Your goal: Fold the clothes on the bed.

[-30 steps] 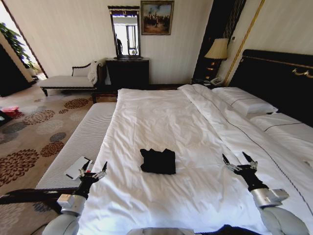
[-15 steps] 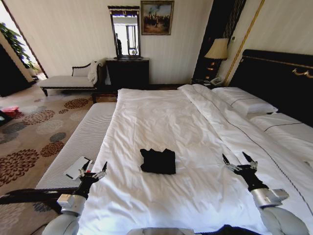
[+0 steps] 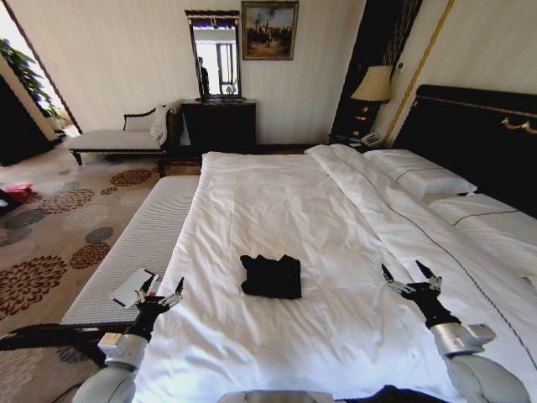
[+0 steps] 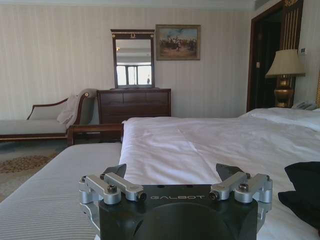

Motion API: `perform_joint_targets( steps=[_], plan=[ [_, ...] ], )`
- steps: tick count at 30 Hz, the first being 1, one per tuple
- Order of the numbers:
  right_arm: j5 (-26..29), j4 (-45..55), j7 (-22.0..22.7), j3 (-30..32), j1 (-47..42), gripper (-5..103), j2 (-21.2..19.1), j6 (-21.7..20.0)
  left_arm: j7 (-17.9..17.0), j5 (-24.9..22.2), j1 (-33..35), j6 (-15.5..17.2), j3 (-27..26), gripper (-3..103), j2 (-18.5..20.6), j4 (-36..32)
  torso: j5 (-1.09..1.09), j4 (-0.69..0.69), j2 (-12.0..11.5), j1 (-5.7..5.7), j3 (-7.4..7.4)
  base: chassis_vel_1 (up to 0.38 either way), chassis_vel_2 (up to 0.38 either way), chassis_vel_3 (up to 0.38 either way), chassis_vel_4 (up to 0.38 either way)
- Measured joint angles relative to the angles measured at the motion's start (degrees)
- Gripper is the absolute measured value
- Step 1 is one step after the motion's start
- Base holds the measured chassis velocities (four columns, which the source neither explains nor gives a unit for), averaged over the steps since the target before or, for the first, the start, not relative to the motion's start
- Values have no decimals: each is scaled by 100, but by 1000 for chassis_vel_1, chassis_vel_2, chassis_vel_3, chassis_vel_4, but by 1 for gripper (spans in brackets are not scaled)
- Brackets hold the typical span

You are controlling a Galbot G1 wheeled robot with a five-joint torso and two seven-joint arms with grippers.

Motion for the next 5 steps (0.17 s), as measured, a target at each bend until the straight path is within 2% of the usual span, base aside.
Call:
perform_joint_targets(
  steps=[5],
  plan=[
    [0, 0, 0, 0, 0, 100, 0, 0, 0, 0, 0, 0, 0, 100, 0, 0, 0, 0, 0, 0, 0, 0, 0, 0, 0]
  ],
)
